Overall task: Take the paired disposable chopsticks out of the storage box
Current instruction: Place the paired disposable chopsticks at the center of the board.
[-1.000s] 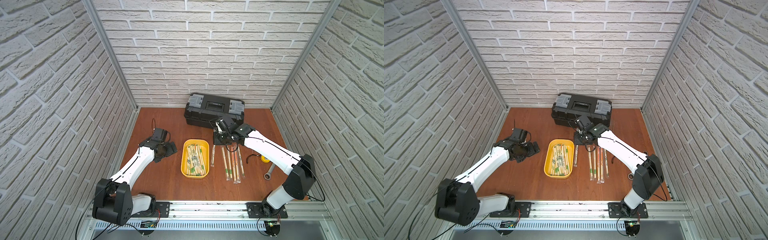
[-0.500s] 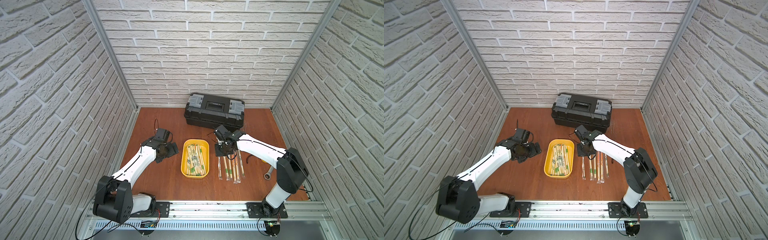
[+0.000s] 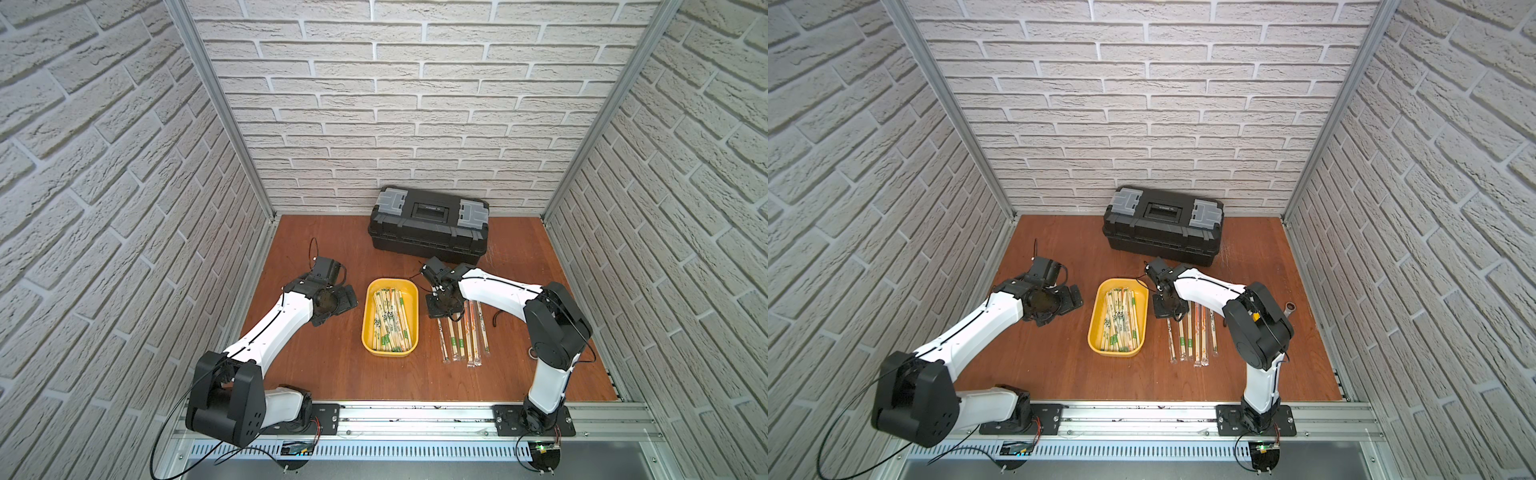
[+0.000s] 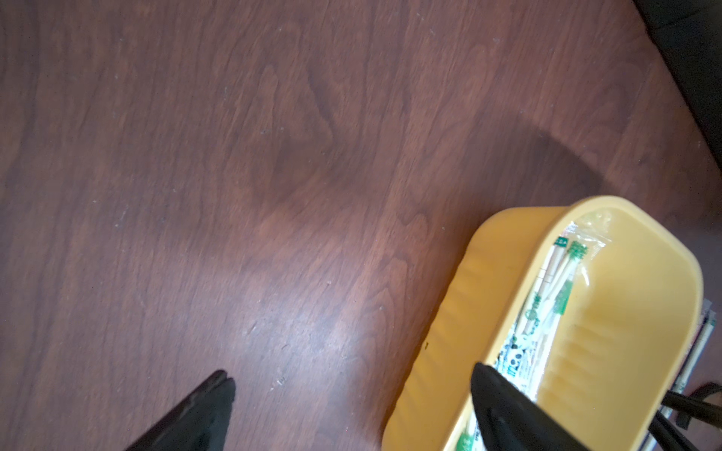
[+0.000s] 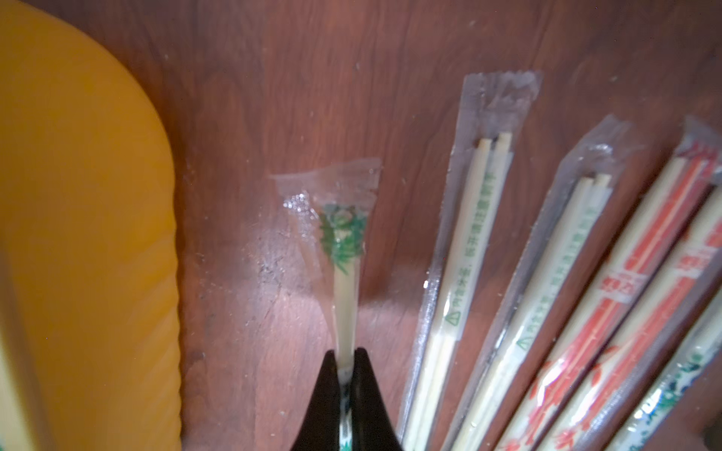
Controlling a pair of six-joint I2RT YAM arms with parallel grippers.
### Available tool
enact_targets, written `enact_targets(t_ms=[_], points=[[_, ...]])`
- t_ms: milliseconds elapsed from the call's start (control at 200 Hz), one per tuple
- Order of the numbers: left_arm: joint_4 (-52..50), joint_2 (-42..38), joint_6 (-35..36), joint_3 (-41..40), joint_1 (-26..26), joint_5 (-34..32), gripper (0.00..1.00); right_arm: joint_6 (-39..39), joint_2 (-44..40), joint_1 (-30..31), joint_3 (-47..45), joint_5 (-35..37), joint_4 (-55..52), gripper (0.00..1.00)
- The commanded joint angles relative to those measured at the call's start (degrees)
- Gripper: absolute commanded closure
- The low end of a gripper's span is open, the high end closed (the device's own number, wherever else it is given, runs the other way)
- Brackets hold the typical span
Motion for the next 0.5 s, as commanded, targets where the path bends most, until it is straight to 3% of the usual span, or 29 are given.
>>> enact_targets(t_ms=[0,495], points=[[0.0,0.6,-0.3,0.0,-0.3,-0.6,0.02,-0.7,0.7,-1.4,-1.0,2.5,1.7,0.98],[-0.1,1.4,-0.4,0.5,-0.9,-0.9,0.02,-0.2,2.9,-3.6,-2.1,2.1,4.1,0.97]])
